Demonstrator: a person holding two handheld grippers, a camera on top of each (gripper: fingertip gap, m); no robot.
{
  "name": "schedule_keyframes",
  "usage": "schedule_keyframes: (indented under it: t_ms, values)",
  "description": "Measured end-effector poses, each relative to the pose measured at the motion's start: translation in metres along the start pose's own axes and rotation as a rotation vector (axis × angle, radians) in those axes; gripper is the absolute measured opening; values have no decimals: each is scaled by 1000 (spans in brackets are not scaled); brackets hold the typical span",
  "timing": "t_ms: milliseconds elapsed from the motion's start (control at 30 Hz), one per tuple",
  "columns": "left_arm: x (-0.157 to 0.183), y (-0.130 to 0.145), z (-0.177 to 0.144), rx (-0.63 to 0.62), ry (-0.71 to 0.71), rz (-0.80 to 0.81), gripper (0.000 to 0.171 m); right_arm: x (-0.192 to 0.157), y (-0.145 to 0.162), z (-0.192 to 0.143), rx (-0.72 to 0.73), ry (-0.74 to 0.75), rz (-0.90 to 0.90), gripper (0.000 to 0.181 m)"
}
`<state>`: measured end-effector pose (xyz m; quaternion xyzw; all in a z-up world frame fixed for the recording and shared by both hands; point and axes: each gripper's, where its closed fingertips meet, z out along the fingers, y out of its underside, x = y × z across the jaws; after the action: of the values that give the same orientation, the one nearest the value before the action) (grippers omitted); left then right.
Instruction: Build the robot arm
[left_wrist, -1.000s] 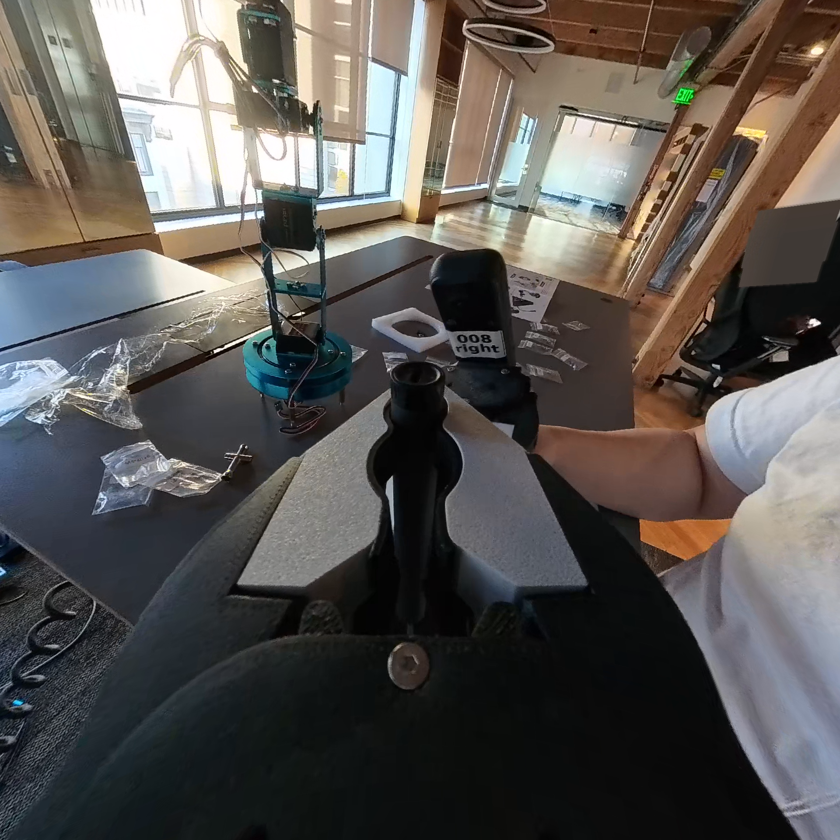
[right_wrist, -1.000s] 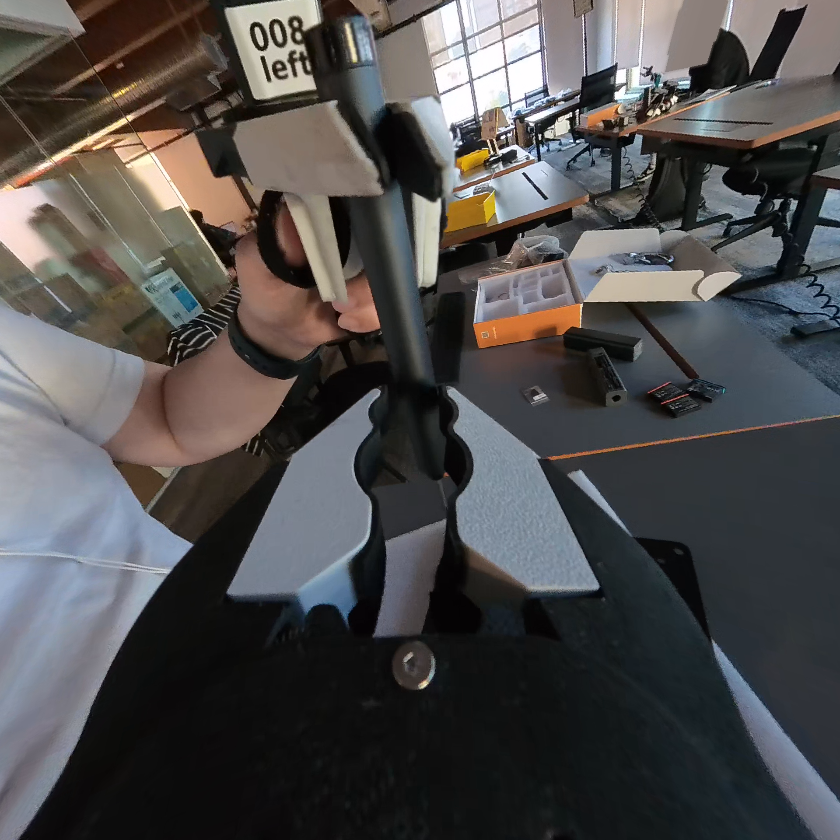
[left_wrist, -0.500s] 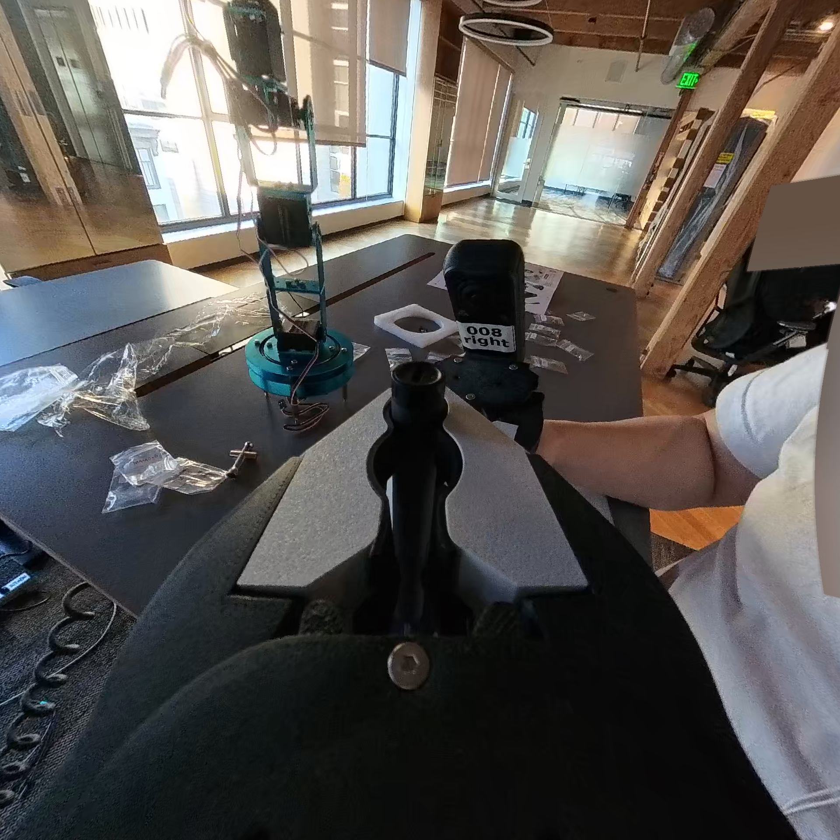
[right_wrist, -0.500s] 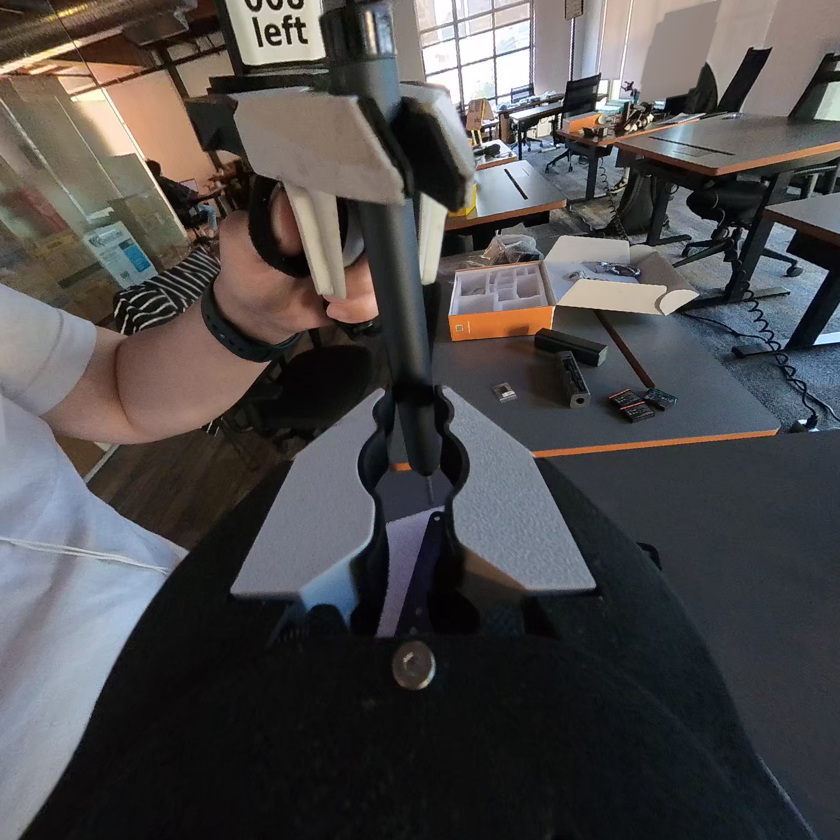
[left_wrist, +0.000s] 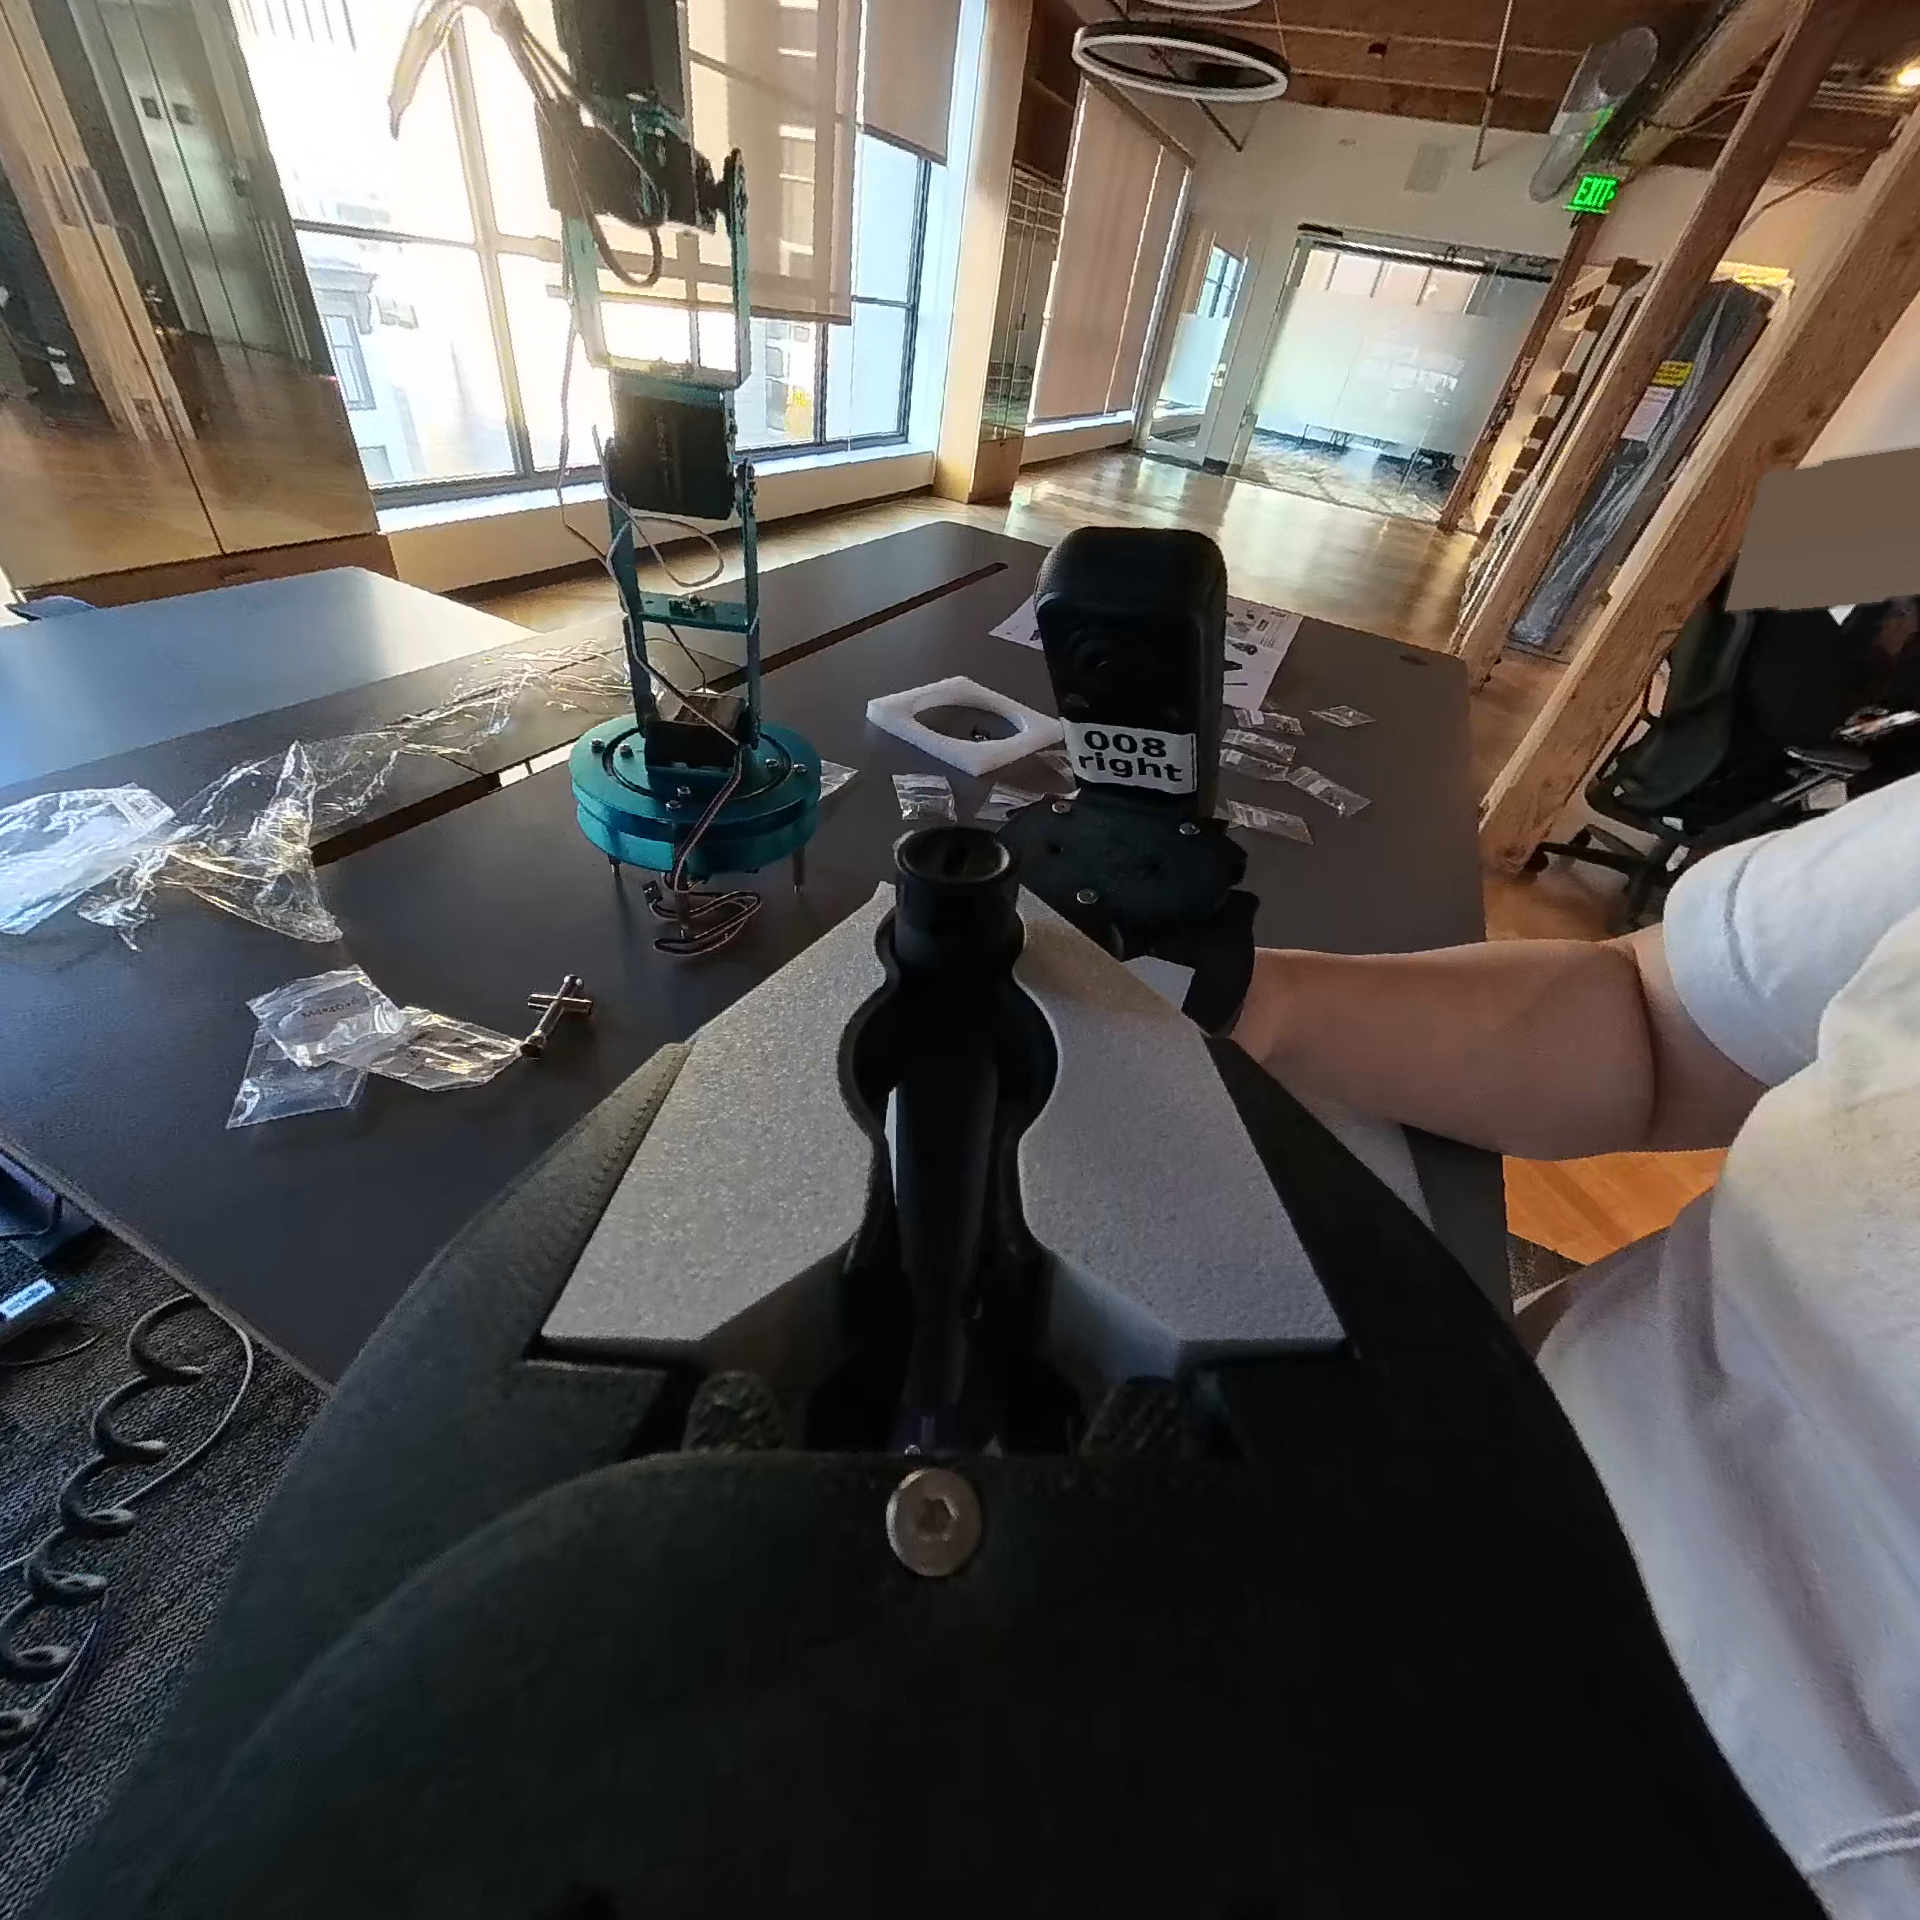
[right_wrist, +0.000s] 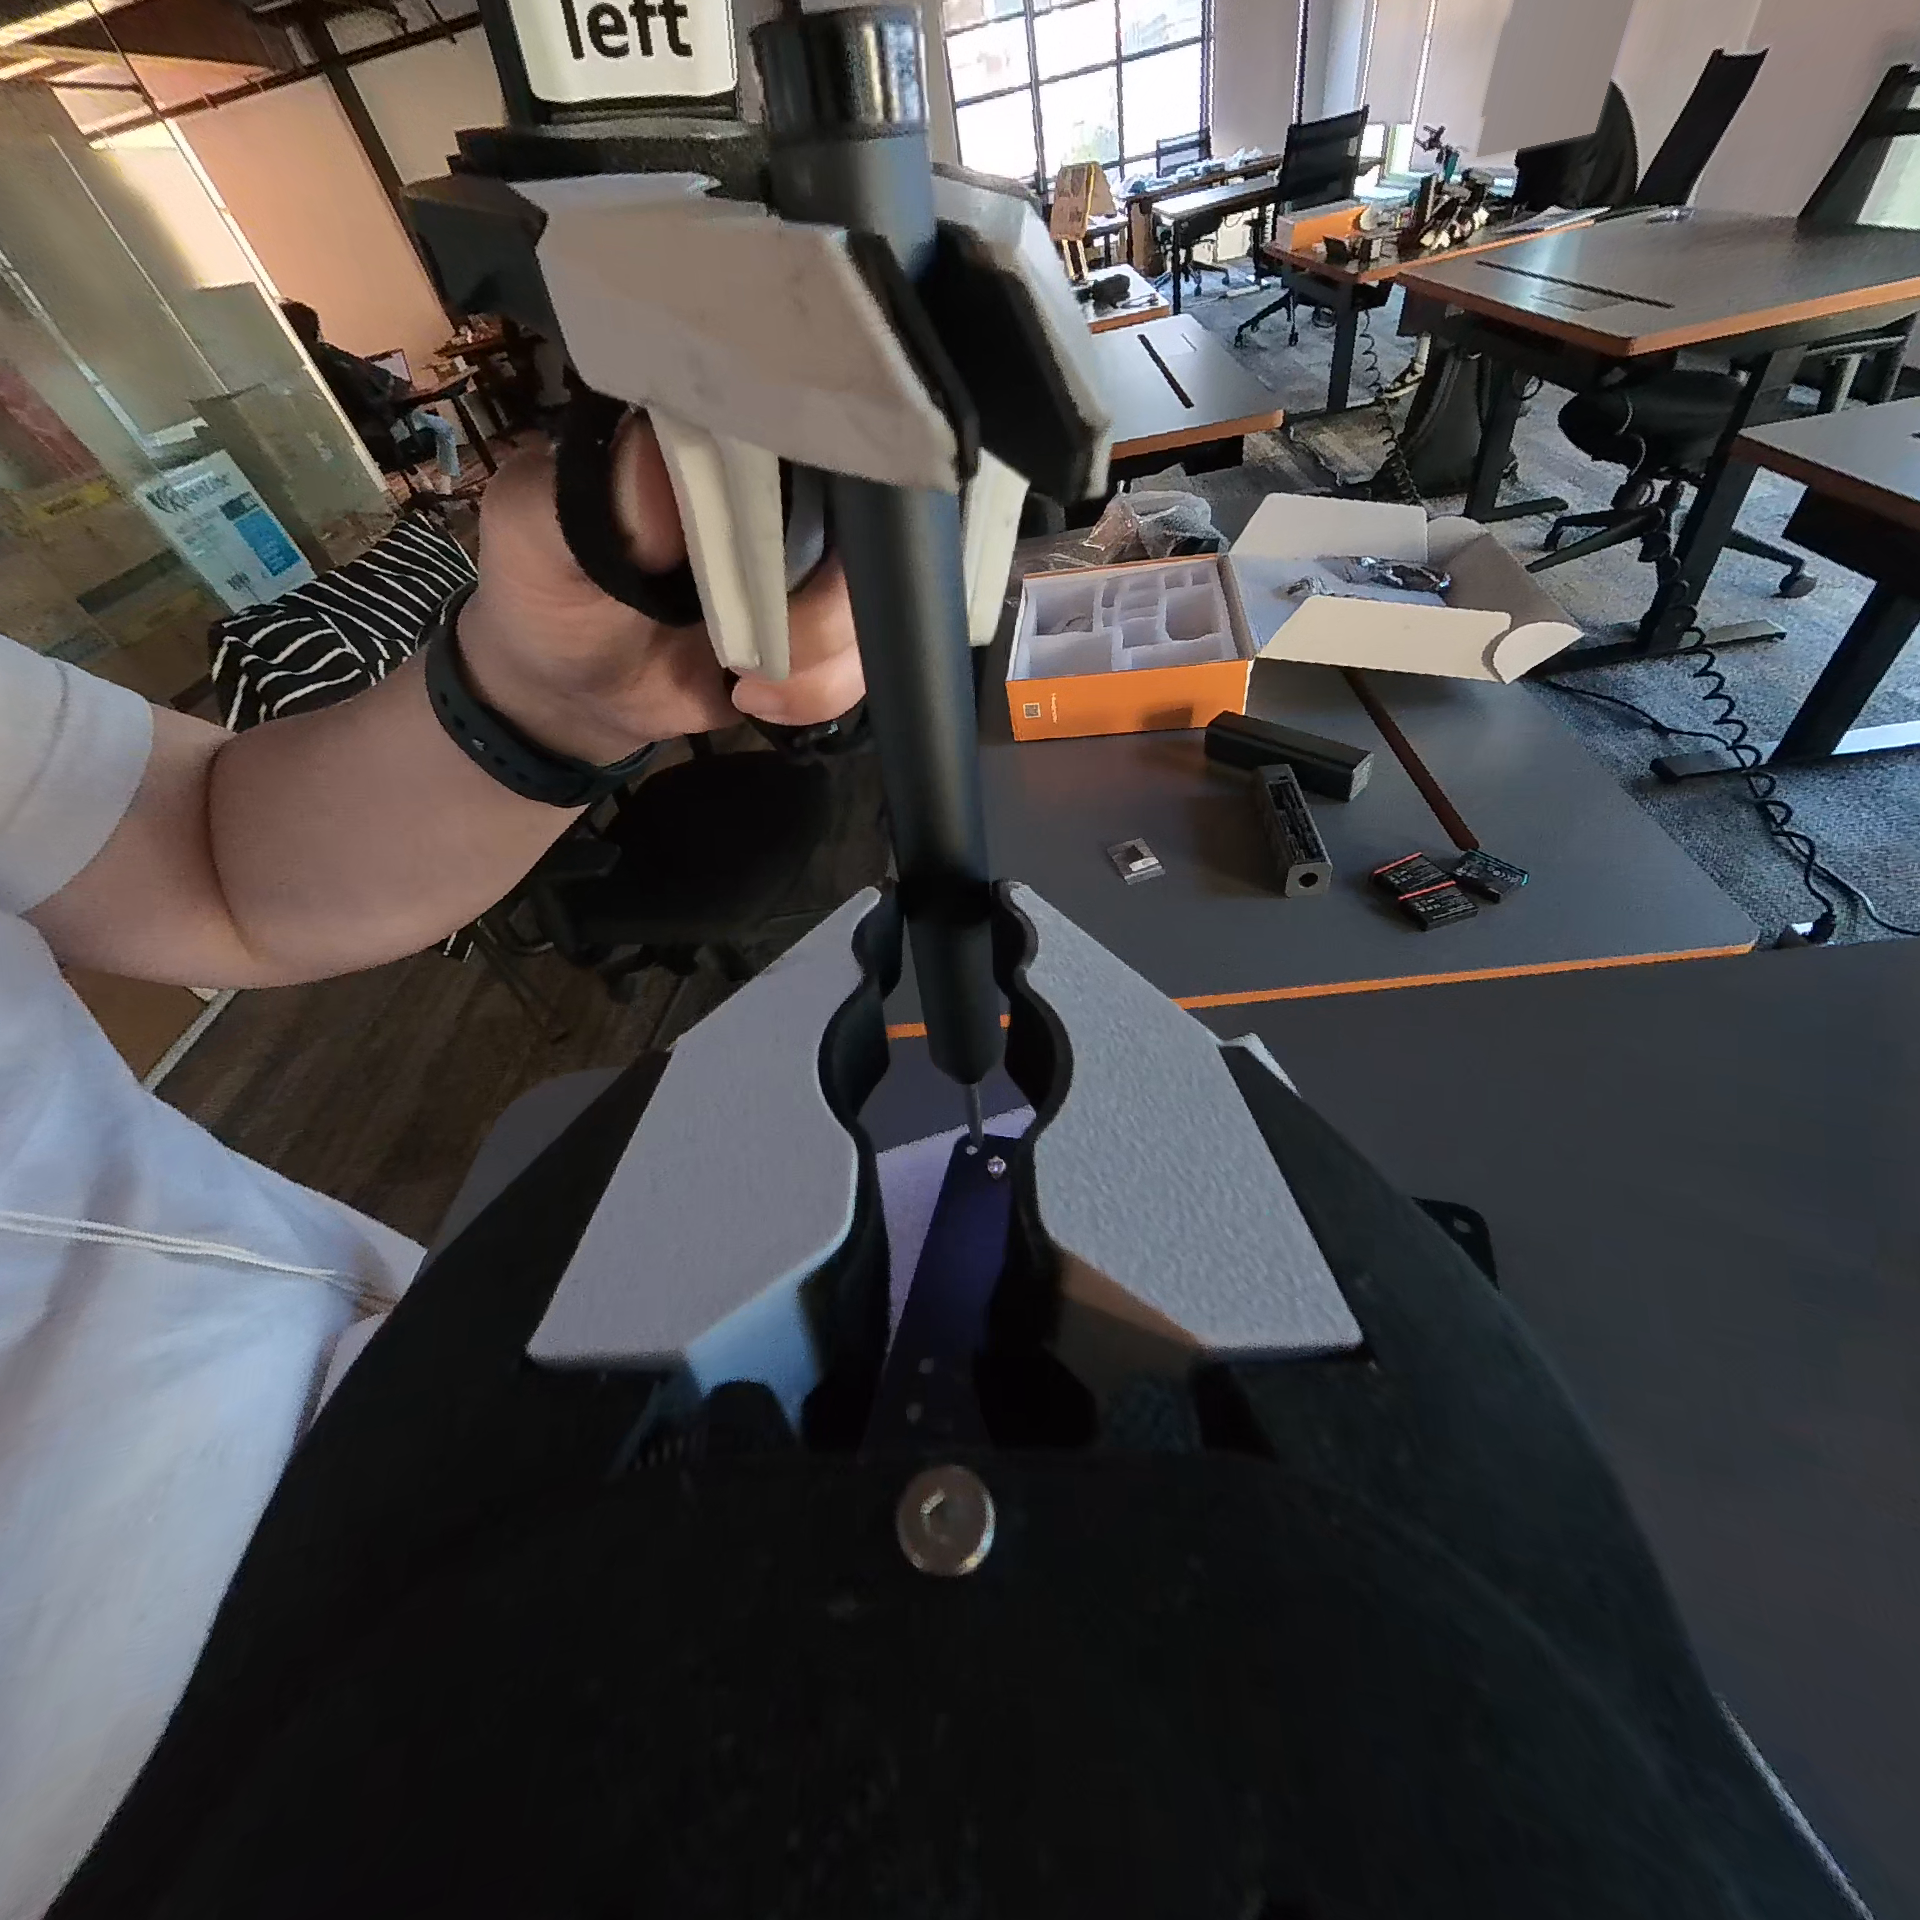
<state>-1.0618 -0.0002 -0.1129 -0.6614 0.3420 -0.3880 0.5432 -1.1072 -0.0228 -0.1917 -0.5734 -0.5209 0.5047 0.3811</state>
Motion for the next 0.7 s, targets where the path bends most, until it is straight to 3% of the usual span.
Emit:
schedule_keyframes:
  t_ms: [700]
  values:
    - [-4, 6, 3, -10, 2, -9, 8, 4, 5, 1, -10, 0, 15, 15]
